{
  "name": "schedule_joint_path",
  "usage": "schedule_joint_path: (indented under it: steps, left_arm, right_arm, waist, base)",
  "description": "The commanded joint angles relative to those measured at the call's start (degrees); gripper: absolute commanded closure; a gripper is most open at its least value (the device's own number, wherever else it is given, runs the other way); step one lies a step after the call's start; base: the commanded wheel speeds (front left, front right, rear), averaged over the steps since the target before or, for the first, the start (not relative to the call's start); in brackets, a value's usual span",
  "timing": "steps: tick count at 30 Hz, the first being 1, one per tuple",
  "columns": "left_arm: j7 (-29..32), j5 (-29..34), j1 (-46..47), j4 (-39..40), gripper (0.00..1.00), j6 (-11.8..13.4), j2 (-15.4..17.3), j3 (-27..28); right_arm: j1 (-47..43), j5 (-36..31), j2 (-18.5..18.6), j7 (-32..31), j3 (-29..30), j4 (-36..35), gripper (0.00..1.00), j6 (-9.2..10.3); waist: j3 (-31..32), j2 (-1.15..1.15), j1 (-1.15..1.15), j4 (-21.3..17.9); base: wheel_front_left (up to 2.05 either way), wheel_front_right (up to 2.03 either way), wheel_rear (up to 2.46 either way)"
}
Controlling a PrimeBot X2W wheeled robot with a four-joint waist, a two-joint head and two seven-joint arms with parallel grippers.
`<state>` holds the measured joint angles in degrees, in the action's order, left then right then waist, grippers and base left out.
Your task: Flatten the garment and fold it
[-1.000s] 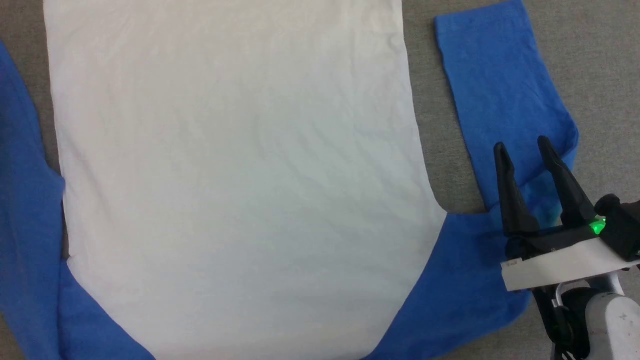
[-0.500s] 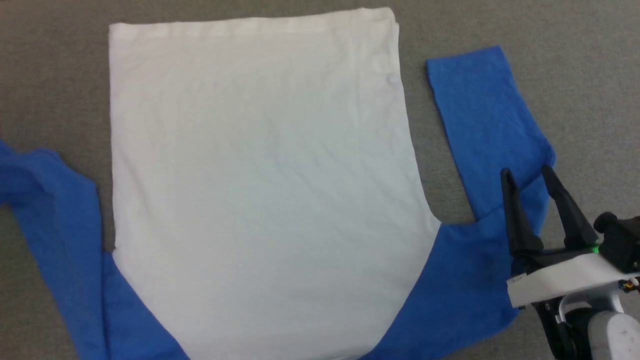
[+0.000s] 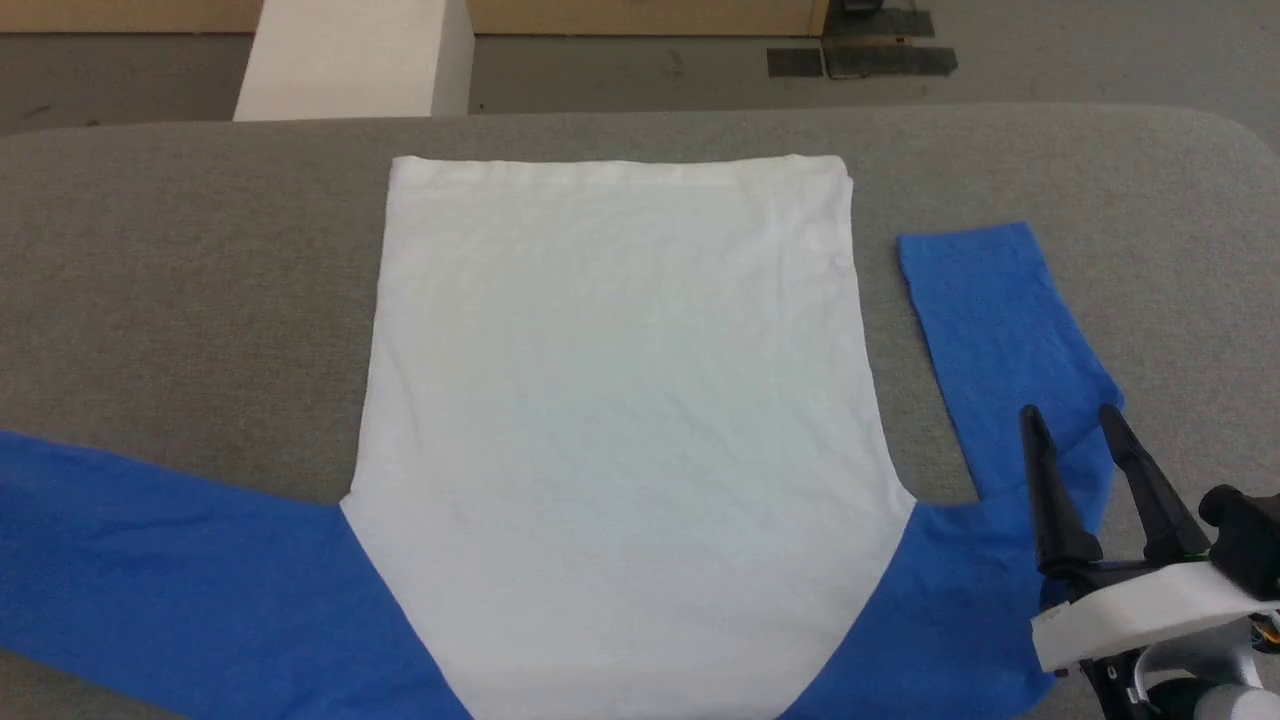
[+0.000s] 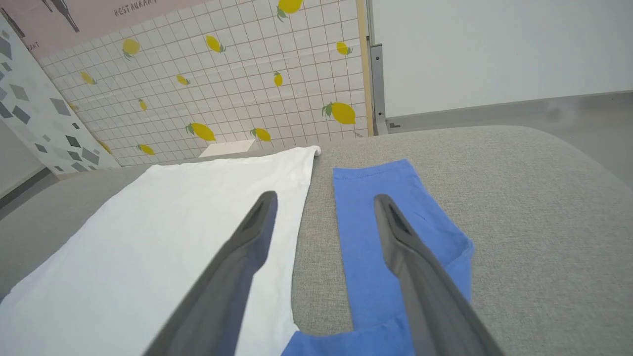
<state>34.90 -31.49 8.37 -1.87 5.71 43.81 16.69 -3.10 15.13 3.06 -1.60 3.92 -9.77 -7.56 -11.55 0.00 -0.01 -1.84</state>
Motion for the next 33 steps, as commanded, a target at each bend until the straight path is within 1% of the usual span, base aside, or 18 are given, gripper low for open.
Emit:
schedule_joint_path:
  steps: [1, 5, 7, 10, 14, 16, 18, 22, 25, 27, 30, 33]
  left_arm:
    - [0.40, -0.78, -1.49, 1.88, 1.00, 0.44, 0.29, 0.75]
    - [1.83, -3.11, -3.85, 9.20, 1.00, 0.79, -1.12, 2.16]
    - [2.18, -3.92, -4.51, 13.08, 1.00, 0.72, -2.06, 1.71]
    - [2.72, -5.17, -4.91, 19.11, 1.00, 0.77, -4.48, -0.78]
    - [2.81, -5.35, -4.66, 24.89, 1.00, 0.07, -7.64, -6.97]
    - [2.61, -4.71, -4.05, 26.61, 1.00, -0.61, -9.45, -11.41]
    - [2.07, -4.50, -2.89, 27.73, 1.00, -0.96, -12.44, -16.22]
    - [0.91, -2.49, -1.08, 27.34, 1.00, -1.28, -19.13, -26.61]
    - [0.36, 0.38, -0.52, 24.69, 1.00, -0.94, -24.40, -34.79]
    - [-0.57, 1.23, -0.40, 21.64, 1.00, -0.83, -27.88, -38.81]
    - [-2.87, 2.25, 0.13, 16.17, 1.00, -0.59, -32.59, -42.97]
    - [-4.73, 4.49, 1.24, 9.05, 1.00, -0.38, -35.88, -46.67]
  right_arm:
    - [-0.83, 0.30, -0.14, -0.25, 0.21, -0.41, 0.00, 0.08]
    - [-1.92, 1.14, -0.16, -0.35, 0.76, -0.72, 0.00, 0.08]
    - [-2.28, 1.40, -0.17, -0.44, 0.96, -0.84, 0.00, 0.08]
    - [-2.49, 1.62, -0.17, -0.71, 0.92, -0.92, 0.00, 0.08]
    - [-2.43, 1.82, -0.17, -0.96, 0.64, -1.03, 0.00, 0.08]
    - [-2.56, 1.91, -0.17, -1.03, 0.52, -1.02, 0.00, 0.08]
    - [-2.72, 1.95, -0.17, -1.14, 0.35, -1.01, 0.00, 0.08]
    - [-3.17, 1.86, -0.18, -1.58, -0.15, -1.15, 0.00, 0.08]
    - [-3.39, 1.89, -0.18, -1.94, -0.38, -1.41, 0.00, 0.08]
    - [-3.47, 1.85, -0.18, -2.25, -0.58, -1.53, 0.00, 0.08]
    - [-3.47, 1.81, -0.18, -2.59, -0.85, -1.72, 0.00, 0.08]
    - [-3.04, 1.79, -0.18, -3.00, -1.42, -1.79, 0.00, 0.08]
  waist:
    - [3.02, 0.00, 0.01, 2.90]
    - [3.99, 0.00, 0.01, 3.85]
    - [4.32, 0.00, 0.01, 4.25]
    - [4.73, 0.00, 0.01, 4.54]
    - [5.22, 0.00, 0.01, 4.61]
    - [5.46, 0.00, 0.01, 4.59]
    - [5.73, 0.00, 0.01, 4.56]
    - [6.15, 0.00, 0.01, 4.11]
    - [6.16, 0.00, 0.01, 3.69]
    - [5.95, 0.00, 0.01, 3.32]
    - [5.57, 0.00, 0.01, 2.79]
    - [4.91, 0.00, 0.01, 1.86]
  base:
    - [0.00, 0.00, 0.00]
    - [0.00, 0.00, 0.00]
    - [0.00, 0.00, 0.00]
    - [0.00, 0.00, 0.00]
    - [0.00, 0.00, 0.00]
    - [0.00, 0.00, 0.00]
    - [0.00, 0.00, 0.00]
    - [0.00, 0.00, 0.00]
    - [0.00, 0.00, 0.00]
    - [0.00, 0.00, 0.00]
    - [0.00, 0.00, 0.00]
    - [0.00, 0.00, 0.00]
